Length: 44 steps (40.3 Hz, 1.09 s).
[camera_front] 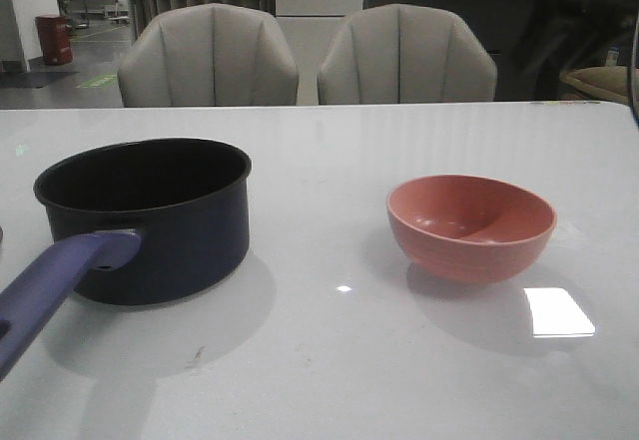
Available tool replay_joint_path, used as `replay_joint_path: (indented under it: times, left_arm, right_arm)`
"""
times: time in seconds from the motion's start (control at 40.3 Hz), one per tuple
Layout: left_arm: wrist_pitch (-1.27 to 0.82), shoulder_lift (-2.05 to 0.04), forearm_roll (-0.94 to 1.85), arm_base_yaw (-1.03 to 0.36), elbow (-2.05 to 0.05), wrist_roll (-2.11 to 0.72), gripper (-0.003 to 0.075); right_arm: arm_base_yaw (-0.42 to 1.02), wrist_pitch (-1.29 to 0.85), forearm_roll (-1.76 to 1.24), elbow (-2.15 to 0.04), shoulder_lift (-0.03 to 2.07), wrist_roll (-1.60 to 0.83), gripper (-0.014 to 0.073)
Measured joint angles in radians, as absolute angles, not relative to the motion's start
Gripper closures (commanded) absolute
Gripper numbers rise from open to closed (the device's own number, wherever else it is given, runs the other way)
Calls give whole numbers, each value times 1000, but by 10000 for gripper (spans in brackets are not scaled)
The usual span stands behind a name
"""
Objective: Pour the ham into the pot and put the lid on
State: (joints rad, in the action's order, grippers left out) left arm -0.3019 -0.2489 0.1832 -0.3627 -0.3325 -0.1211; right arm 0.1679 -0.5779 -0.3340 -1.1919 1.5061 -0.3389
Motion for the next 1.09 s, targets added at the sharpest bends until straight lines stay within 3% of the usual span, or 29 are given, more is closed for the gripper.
replay_joint_path:
  times: [0.323, 0.744, 0.968, 1.042, 1.092]
  left_arm:
    - [-251, -249, 183, -363, -333, -121, 45]
    - [-251, -249, 183, -363, -333, -121, 45]
    - [-251, -249, 183, -363, -333, -121, 45]
    - [-251, -249, 183, -363, -333, -121, 45]
    - [-251, -249, 183, -363, -333, -121, 45]
  right_arm:
    - [261, -358, -334, -951, 1143, -345, 227]
    - [267, -48, -354, -456, 613, -347, 227]
    - [267, 0, -376, -267, 380, -349, 227]
    - [267, -13, -376, -231, 343, -349, 260]
    - [267, -22, -376, -212, 330, -349, 330]
